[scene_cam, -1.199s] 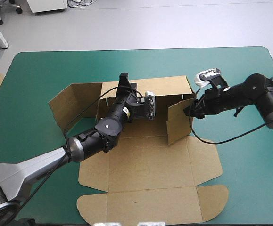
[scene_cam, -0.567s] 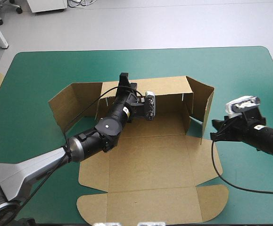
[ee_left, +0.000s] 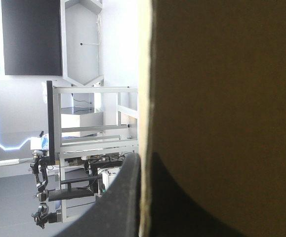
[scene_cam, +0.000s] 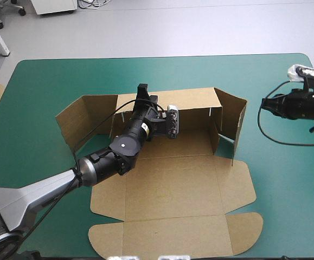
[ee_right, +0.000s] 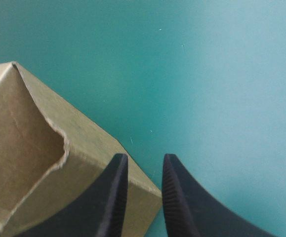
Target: Fold the box
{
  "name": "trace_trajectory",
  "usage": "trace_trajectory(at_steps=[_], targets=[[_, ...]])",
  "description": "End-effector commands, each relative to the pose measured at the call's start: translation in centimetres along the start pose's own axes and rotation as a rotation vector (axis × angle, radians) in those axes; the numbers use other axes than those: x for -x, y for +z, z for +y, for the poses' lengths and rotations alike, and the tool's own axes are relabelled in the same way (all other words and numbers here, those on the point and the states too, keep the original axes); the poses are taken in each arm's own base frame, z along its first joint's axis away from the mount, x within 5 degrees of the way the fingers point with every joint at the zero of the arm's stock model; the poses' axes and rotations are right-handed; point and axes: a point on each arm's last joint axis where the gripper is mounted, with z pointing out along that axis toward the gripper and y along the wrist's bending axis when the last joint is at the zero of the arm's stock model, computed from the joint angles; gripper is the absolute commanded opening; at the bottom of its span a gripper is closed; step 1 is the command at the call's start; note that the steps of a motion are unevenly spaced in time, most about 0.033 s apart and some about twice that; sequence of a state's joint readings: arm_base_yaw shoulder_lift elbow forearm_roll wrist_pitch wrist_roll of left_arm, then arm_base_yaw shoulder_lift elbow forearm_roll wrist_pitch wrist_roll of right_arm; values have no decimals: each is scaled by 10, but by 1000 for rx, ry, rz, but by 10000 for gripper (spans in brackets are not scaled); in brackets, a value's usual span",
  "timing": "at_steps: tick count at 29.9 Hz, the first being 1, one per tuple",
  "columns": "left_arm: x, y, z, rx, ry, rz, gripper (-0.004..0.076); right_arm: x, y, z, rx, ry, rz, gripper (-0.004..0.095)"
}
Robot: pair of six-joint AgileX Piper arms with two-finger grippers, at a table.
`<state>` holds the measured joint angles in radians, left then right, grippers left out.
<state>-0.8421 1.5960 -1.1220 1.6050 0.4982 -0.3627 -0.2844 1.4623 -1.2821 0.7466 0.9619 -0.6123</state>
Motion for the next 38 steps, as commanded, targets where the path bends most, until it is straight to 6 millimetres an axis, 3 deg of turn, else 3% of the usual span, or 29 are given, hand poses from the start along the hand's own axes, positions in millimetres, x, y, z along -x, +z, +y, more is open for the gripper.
trace_trajectory(at_steps=[1,6,12,14,23,27,32,35,38], targets=[[1,-14,23,78,-33,-10,-10,32,2,0,66,7,1,214],[0,-14,23,78,-39,-6,-10,44,32,-5,144,-33,20,214],[1,-14,23,77,-41,-8,-10,35,56,28,247,-192,66,213],[1,-14,23,77,-41,-8,-10,30,54,39,273,-232,84,213],[0,-14,23,78,-41,-6,-10,0,31,50,274,-301,35,211],[0,-14,23,75,-48,-5,-10,-17,35,53,317,-403,-31,212],[0,-14,23,76,-49,2,-10,-37,44,50,369,-417,17,220],[0,-14,23,77,-47,-1,-10,-43,45,54,438,-453,23,291],[0,-14,23,76,-47,-2,-10,-43,43,57,478,-488,7,442]])
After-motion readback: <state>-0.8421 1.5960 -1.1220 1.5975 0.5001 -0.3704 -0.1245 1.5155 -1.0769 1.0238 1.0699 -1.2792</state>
